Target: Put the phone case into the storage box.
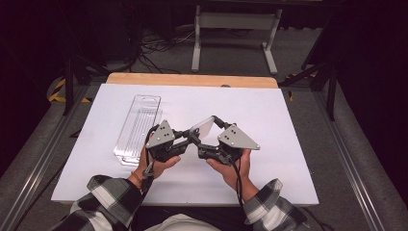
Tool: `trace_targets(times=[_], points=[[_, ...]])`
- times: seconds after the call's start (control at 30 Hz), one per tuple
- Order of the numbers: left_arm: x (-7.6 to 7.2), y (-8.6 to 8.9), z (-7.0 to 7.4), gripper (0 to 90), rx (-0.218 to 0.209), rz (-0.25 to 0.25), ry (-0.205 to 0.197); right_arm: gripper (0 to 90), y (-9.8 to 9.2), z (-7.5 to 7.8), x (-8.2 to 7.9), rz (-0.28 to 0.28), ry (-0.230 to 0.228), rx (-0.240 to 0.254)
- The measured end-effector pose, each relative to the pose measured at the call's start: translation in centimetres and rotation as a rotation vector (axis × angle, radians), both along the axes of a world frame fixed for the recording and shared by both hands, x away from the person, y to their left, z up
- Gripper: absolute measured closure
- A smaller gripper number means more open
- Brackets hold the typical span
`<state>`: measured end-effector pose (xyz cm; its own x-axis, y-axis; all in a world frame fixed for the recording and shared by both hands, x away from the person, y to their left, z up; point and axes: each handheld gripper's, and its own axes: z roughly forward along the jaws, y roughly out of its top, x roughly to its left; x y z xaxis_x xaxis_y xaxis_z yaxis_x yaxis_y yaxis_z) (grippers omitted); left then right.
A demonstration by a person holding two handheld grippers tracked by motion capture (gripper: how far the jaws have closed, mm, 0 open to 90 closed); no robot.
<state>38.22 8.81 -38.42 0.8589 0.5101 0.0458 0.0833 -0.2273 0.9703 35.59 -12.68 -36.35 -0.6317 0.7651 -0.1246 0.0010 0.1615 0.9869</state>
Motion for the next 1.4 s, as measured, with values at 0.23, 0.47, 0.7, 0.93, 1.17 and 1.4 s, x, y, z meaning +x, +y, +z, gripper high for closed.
trace_targets(times=[0.23,0.47,0.7,0.93,1.17,1.4], points=[[0.2,0.1,0.0,80.6,-0.012,-0.052,0.023,41.9,0.1,0.1,-0.4,0.028,-0.027,-0.007],[0.2,0.3,0.1,80.7,0.012,-0.052,0.010,37.9,-0.4,0.2,-0.2,0.018,-0.020,0.001],[0.3,0.7,0.2,80.8,0.017,-0.044,-0.006,35.3,-1.3,0.6,0.2,-0.008,-0.013,0.018],[0.3,1.0,0.4,80.7,0.014,-0.052,-0.008,35.1,-2.5,0.3,0.6,-0.030,0.009,0.009],[0.2,1.3,0.6,80.8,0.003,-0.065,-0.013,35.7,-3.4,-0.1,0.9,-0.042,0.032,-0.027],[0.1,1.8,1.0,80.8,-0.017,-0.078,-0.021,46.2,-4.1,-0.6,1.2,-0.056,0.046,-0.046]])
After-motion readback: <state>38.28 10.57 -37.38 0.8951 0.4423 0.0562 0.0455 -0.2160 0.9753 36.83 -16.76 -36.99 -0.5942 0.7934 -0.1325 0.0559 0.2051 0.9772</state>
